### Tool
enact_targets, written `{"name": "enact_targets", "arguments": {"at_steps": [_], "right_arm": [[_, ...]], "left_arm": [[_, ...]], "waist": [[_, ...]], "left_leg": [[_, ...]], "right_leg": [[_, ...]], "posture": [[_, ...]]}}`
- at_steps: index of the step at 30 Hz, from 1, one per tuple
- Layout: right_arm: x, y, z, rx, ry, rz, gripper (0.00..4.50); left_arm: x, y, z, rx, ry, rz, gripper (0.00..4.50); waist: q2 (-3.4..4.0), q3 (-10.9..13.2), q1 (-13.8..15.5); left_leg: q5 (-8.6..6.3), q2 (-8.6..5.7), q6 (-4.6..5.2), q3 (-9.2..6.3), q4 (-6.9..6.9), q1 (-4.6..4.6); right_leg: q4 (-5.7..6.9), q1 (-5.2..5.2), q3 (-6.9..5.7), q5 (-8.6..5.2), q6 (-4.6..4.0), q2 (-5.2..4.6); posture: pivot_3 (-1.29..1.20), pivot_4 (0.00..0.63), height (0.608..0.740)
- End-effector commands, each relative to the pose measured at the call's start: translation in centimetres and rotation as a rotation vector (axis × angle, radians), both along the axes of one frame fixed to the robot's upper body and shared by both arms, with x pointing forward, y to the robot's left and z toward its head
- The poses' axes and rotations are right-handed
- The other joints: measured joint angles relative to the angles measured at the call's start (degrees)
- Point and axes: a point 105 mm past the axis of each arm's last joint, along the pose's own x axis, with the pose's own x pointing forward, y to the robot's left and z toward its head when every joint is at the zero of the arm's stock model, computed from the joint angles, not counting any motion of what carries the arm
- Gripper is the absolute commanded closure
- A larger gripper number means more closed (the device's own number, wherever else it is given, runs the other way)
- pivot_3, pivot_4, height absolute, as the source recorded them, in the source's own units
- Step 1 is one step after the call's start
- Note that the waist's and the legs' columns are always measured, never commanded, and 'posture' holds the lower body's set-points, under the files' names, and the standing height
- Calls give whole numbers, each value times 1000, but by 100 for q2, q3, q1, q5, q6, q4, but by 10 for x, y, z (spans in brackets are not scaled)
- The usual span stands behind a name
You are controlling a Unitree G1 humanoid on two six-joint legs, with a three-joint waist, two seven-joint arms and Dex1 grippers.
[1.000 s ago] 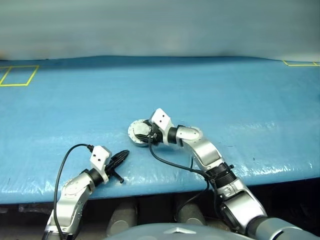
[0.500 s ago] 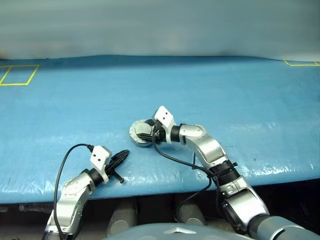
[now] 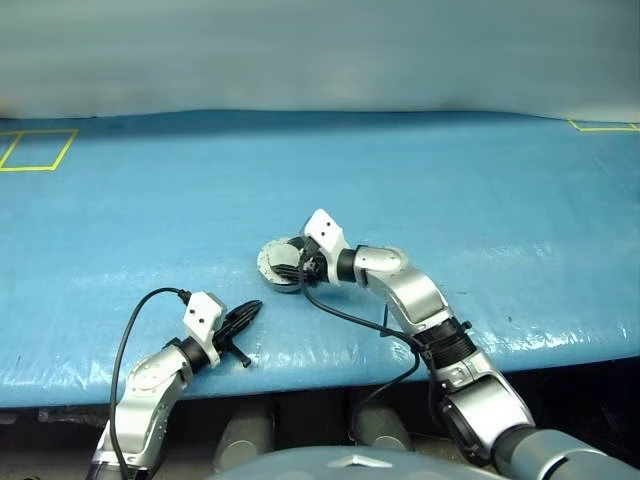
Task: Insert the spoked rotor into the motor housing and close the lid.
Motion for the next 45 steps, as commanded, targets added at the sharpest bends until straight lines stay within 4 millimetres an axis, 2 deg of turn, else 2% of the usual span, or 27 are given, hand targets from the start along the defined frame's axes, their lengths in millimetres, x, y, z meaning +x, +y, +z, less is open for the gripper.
{"name": "enact_targets", "arguments": {"at_steps": [1,15,25,30,45], "right_arm": [[2,3,7,-11,-48,17,1517],[3,-9,-9,-75,-21,5,1517],[-2,-6,-9,-22,32,31,1517],[-4,-6,-14,-69,14,49,1517],[4,-12,-27,-126,14,-11,1517]], "left_arm": [[-3,-4,2,-4,-12,-8,4500],[-2,-3,2,-5,-15,-7,4500],[-1,-4,3,-5,-15,-9,4500],[-1,-4,3,-5,-14,-9,4500],[-2,-5,3,-7,-15,-12,4500]], "waist": [[0,0,0],[0,-1,-2],[0,-1,3],[0,-1,3],[3,-4,-2]], "left_leg": [[0,0,0,0,0,0],[0,0,0,0,1,2],[0,0,0,-1,1,3],[0,0,0,-1,1,3],[0,0,0,0,1,11]], "right_leg": [[0,0,0,0,0,0],[0,3,0,0,1,0],[-1,5,0,0,1,0],[-1,5,0,-1,0,0],[0,12,-1,-3,-2,0]], "posture": [[0,150,740],[0,150,740],[0,150,740],[0,150,740],[0,150,740]]}}
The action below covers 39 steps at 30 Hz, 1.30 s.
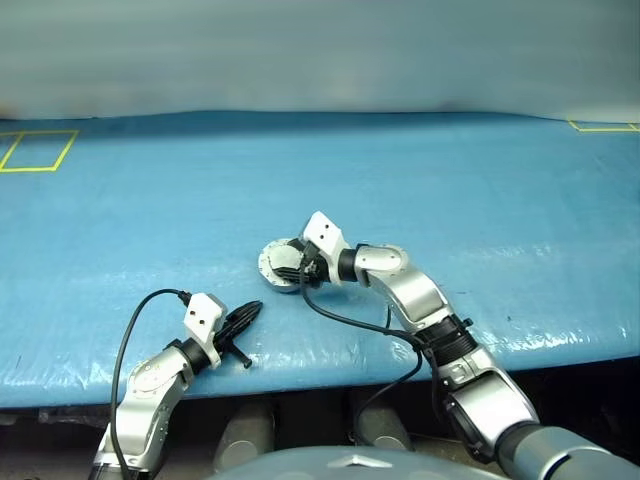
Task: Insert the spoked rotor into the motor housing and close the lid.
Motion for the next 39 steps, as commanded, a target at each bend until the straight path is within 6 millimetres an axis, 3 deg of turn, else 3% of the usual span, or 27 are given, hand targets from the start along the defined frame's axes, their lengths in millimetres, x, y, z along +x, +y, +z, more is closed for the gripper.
{"name": "enact_targets", "arguments": {"at_steps": [1,10,15,18,26,34,39], "right_arm": [[5,-7,-21,-44,64,-72,1517],[2,-11,-29,-105,64,-52,1517],[-2,-3,-20,-2,120,-44,1517],[0,-7,-26,-54,94,-56,1517],[0,-11,-36,-113,71,-61,1517],[0,-11,-34,-111,60,-69,1517],[-2,-10,-35,-108,60,-68,1517]], "left_arm": [[-1,-5,3,0,-16,-16,4500],[-2,-4,3,-1,-13,-10,4500],[-2,-5,3,-4,-12,-11,4500],[-1,-5,4,-8,-19,-5,4500],[23,2,26,-165,-77,172,4500],[36,9,37,-165,-126,197,4500],[45,2,41,-203,-124,165,4500]], "waist": [[0,-1,-2],[2,-2,-5],[2,-3,-2],[3,-3,-2],[2,-4,3],[1,-5,1],[0,-5,7]], "left_leg": [[0,0,0,0,0,3],[2,3,1,2,0,39],[2,3,1,1,-1,41],[2,3,1,1,-4,40],[3,3,1,0,-1,42],[3,2,1,1,-4,41],[3,2,1,1,-3,41]], "right_leg": [[0,3,0,0,-1,0],[0,11,1,-11,-20,1],[0,12,1,-11,-19,1],[-1,12,1,-11,-19,1],[-2,15,1,-10,-17,1],[-2,20,1,-3,-6,1],[-2,20,1,-5,-9,1]], "posture": [[0,150,740],[0,150,740],[0,150,740],[0,150,740],[0,150,740],[0,150,740],[0,150,740]]}}
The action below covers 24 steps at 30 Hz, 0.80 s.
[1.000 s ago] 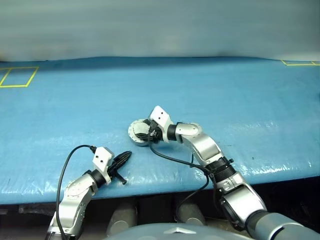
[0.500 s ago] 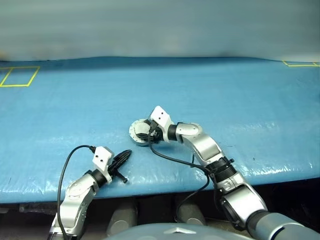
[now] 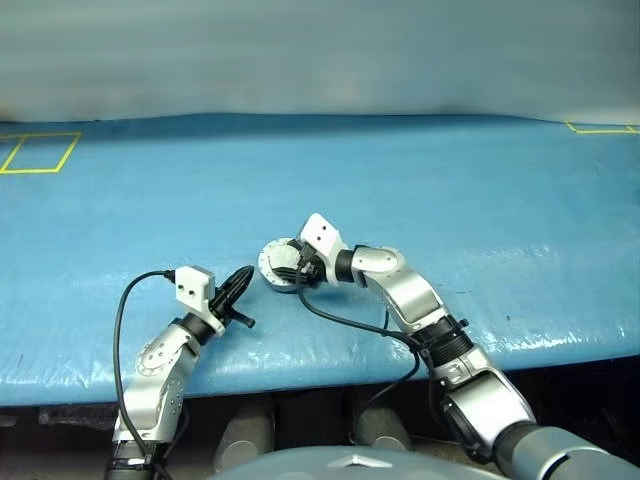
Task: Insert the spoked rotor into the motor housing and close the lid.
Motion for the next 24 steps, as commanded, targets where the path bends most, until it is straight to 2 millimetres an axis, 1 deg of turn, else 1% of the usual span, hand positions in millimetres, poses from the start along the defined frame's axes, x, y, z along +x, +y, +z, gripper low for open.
{"name": "enact_targets", "arguments": {"at_steps": [1,6,8,14,19,24], "right_arm": [[-4,-11,-28,-89,62,-39,1517],[-4,-12,-28,-86,58,-45,1517],[-4,-12,-28,-85,55,-48,1517],[-5,-11,-28,-80,51,-52,1517],[-4,-16,-25,-72,36,-78,1517],[-4,-18,-24,-69,31,-83,1517]], "left_arm": [[8,-3,14,-54,-39,-16,4500],[20,-7,29,-181,-44,-23,4500],[23,-9,30,-214,-25,-41,4500],[29,-17,9,-129,76,-106,4500],[29,-13,-13,-18,154,-94,4500],[23,-18,-17,-11,174,-126,4500]], "waist": [[0,0,0],[0,0,-4],[-1,0,-4],[-1,0,-2],[1,-2,6],[2,-5,19]], "left_leg": [[0,0,0,0,0,-1],[0,0,0,0,-1,-4],[0,0,-1,-1,-2,-7],[0,-2,-1,-1,-5,-9],[0,-2,-1,-5,-5,-8],[0,-3,-1,-6,-5,-5]], "right_leg": [[-1,2,0,0,0,0],[-2,12,0,4,7,0],[-1,12,0,8,13,0],[-4,11,-1,8,14,1],[-6,10,-1,6,11,2],[-9,9,-1,5,10,1]], "posture": [[0,150,740],[0,150,740],[0,150,740],[0,150,740],[0,150,740],[0,150,740]]}}
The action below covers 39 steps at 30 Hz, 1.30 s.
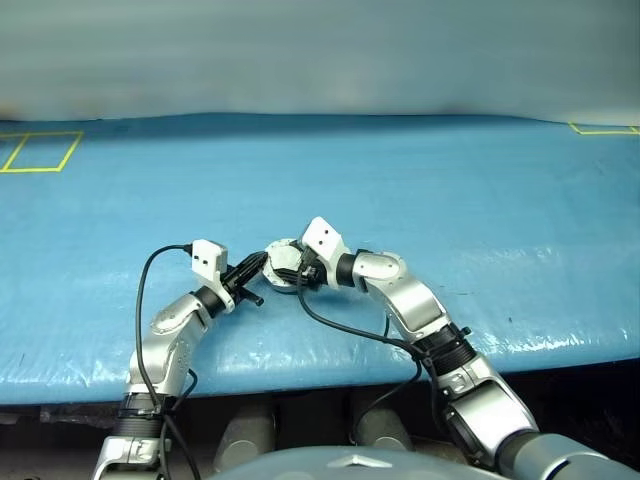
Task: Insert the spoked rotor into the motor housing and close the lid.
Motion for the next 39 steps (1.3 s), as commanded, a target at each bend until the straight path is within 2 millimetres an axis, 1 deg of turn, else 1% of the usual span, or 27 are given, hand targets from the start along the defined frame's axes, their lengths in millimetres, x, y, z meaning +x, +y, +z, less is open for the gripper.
{"name": "enact_targets", "arguments": {"at_steps": [1,5,8,9,10,12,13,16,18,21,23,27,29,33,35,39], "right_arm": [[-1,-14,-24,-81,61,-48,1517],[1,-12,-20,-57,60,-54,1517],[1,-12,-19,-56,56,-47,1517],[1,-10,-16,-44,47,-40,1517],[1,-8,-9,-11,35,-42,787],[2,-6,3,46,13,-46,261],[2,-6,6,59,10,-47,23],[-1,-3,31,197,26,-42,23],[-1,-6,46,292,51,-62,23],[0,-13,59,432,146,-98,23],[3,-21,56,474,220,-140,23],[7,-40,35,499,375,-240,23],[6,-44,27,501,428,-264,23],[9,-53,3,523,563,-358,23],[10,-54,-2,552,612,-383,23],[5,-46,-3,631,707,-352,23]], "left_arm": [[-9,-5,-18,27,75,-28,4500],[-16,-7,-22,23,89,-38,4500],[-16,-6,-22,21,87,-34,4500],[-17,-6,-22,18,86,-31,4500],[-17,-5,-22,15,86,-29,4500],[-18,-4,-24,14,88,-25,4500],[-19,-4,-24,14,88,-25,4500],[-23,-5,-26,5,90,-26,4500],[-24,-5,-26,-5,88,-23,4500],[-25,-6,-24,-22,76,-25,4500],[-25,-7,-23,-28,68,-21,4500],[-25,-7,-22,-39,55,-13,4500],[-25,-7,-21,-41,51,-12,4500],[-27,-7,-19,-46,41,-13,4500],[-27,-7,-19,-46,39,-11,4500],[-27,-7,-18,-43,35,-6,4500]], "waist": [[0,0,3],[2,-1,10],[2,-1,28],[2,-2,30],[2,-2,34],[1,-2,36],[1,-2,38],[1,-1,38],[3,0,36],[4,2,71],[4,2,98],[5,3,116],[5,3,114],[9,5,97],[9,5,88],[9,5,62]], "left_leg": [[0,0,0,0,0,0],[0,0,0,-1,-1,0],[0,0,0,-1,-1,2],[0,0,0,-1,0,4],[0,0,0,-1,0,5],[0,0,0,-1,-1,4],[0,0,0,-1,-1,3],[0,0,0,-1,-2,-11],[0,0,-1,-3,-1,-33],[0,-2,-1,-8,-2,-50],[0,-4,-1,-14,-3,-51],[0,-4,-1,-10,-2,-52],[0,-4,-1,-9,-3,-53],[0,-3,0,-7,-7,-54],[0,-3,0,-7,-6,-54],[0,-3,0,-5,-6,-53]], "right_leg": [[0,0,0,0,0,0],[-1,0,0,0,0,-1],[-2,-4,0,-3,-5,-1],[-2,-3,0,-4,-6,-1],[-2,-4,0,-6,-9,-1],[-2,-5,0,-7,-10,-1],[-3,-4,0,-6,-9,-1],[-3,-3,0,-2,-2,-1],[-3,-20,0,5,8,-1],[-3,-34,-1,6,9,-1],[-4,-32,-5,4,6,-2],[-11,-31,-4,-4,-8,-3],[-11,-32,-4,-5,-9,-3],[-9,-35,-4,-3,-7,-2],[-8,-35,-4,-3,-6,-2],[-9,-33,-3,-3,-5,-2]], "posture": [[0,150,740],[0,150,740],[0,150,740],[0,150,740],[0,150,740],[0,150,740],[0,150,740],[0,150,740],[0,150,740],[0,150,740],[0,150,740],[0,150,740],[0,150,740],[0,150,740],[0,150,740],[0,150,740]]}}
